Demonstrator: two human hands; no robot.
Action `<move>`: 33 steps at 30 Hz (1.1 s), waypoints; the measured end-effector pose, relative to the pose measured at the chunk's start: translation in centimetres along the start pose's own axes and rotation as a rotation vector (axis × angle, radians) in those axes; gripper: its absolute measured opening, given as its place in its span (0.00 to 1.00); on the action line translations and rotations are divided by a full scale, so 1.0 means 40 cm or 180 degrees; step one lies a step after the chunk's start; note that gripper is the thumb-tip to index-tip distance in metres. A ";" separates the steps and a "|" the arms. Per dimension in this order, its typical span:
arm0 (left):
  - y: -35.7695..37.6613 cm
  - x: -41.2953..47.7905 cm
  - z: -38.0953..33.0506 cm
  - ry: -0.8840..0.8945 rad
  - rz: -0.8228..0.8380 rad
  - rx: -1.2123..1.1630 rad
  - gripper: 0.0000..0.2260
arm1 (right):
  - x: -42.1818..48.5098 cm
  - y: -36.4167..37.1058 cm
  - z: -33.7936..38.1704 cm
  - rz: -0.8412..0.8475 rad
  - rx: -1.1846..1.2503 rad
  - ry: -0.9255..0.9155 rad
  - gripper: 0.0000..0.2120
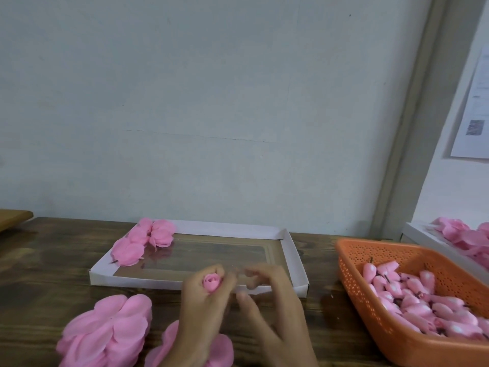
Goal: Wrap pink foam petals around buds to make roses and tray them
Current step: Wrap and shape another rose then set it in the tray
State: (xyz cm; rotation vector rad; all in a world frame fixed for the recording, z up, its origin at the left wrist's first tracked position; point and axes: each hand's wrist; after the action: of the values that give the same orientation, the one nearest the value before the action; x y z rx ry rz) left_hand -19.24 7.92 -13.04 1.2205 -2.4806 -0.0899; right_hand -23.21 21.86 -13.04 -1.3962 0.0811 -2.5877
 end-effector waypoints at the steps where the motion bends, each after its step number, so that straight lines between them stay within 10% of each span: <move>1: 0.000 0.001 -0.001 -0.0062 -0.0106 -0.0174 0.23 | -0.002 0.006 0.000 -0.0014 0.0251 0.0485 0.14; 6: 0.009 -0.024 -0.017 -0.0731 0.0230 -0.0885 0.07 | -0.025 0.029 -0.008 0.0591 0.0585 0.1323 0.16; 17: 0.004 -0.019 -0.036 -0.1023 0.0887 -0.1087 0.15 | 0.013 0.017 -0.019 0.0738 0.1433 0.1845 0.14; 25: -0.011 -0.014 -0.017 -0.0952 0.1610 -0.0704 0.22 | 0.004 0.043 -0.019 0.0673 0.2656 0.3269 0.23; 33: -0.019 0.042 -0.017 -0.0459 -0.0201 -0.0592 0.19 | -0.007 0.005 -0.061 0.1143 -0.0990 -0.0032 0.06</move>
State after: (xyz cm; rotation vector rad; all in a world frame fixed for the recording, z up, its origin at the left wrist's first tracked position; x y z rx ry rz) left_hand -19.35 6.23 -12.08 1.2518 -2.4877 -0.4295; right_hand -25.05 21.60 -14.65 -1.3388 0.6921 -2.3349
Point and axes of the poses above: each hand's wrist, its own x-axis towards the middle knuckle, its own y-axis out of the palm, z = x × y, and after that the axes turned 13 degrees about -z, right-handed
